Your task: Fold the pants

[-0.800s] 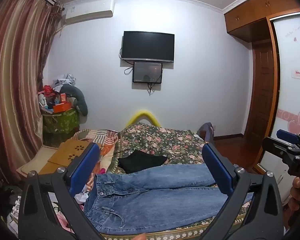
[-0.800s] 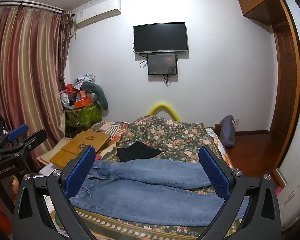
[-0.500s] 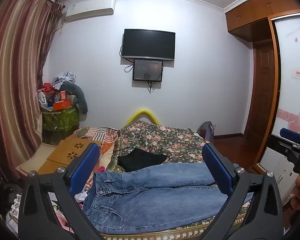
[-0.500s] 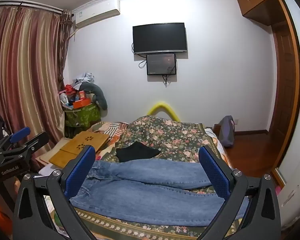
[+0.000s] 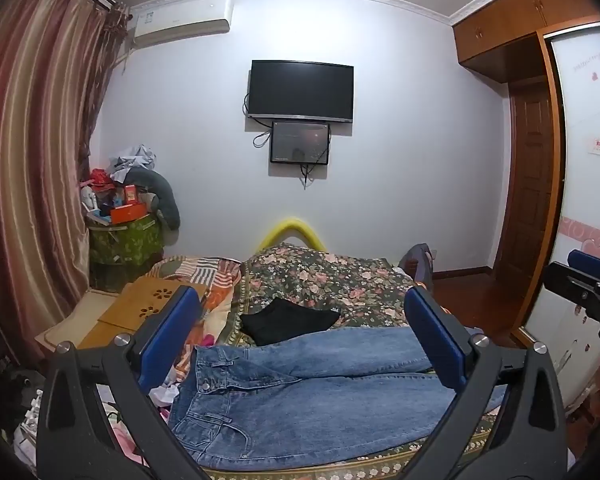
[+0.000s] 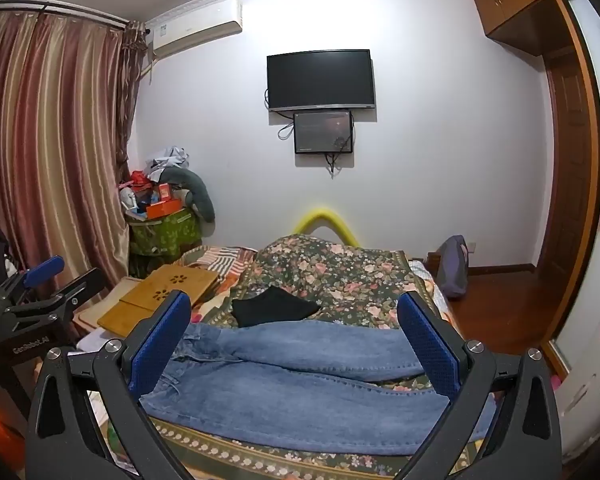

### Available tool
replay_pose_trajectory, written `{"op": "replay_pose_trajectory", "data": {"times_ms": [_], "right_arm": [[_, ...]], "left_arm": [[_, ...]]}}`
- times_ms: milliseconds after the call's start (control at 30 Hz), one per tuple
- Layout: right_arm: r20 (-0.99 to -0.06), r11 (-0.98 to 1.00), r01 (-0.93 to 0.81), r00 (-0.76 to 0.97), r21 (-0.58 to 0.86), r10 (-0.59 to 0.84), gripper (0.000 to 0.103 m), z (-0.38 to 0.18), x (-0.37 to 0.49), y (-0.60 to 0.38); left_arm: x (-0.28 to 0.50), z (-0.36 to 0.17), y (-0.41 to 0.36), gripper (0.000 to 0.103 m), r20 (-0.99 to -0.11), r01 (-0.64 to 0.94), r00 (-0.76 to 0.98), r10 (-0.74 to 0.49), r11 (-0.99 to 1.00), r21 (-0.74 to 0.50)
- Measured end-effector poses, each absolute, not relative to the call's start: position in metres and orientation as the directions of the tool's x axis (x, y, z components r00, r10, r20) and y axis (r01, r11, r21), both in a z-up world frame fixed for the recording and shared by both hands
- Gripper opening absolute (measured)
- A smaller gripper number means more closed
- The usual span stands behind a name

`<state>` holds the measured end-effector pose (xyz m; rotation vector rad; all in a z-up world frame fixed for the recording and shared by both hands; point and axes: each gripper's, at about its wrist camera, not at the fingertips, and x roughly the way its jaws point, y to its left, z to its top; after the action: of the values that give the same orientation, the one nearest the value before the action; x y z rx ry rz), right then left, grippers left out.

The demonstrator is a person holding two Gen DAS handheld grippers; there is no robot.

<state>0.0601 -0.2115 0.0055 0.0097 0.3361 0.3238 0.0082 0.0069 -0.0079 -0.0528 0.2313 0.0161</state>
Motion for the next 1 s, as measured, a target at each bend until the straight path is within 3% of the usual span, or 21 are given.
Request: {"op": "replay_pose_trajectory", "data": {"times_ms": [1000], "right_arm": [[-0.31,0.948,-0.31,0.896,0.074,0.317,0.103,0.003,0.06,-0.216]], "left_arm": [[0.007,-0.003,-0.003,0.103,-0.218,-0.022,0.976,0.009,0.998,-0.058]]}}
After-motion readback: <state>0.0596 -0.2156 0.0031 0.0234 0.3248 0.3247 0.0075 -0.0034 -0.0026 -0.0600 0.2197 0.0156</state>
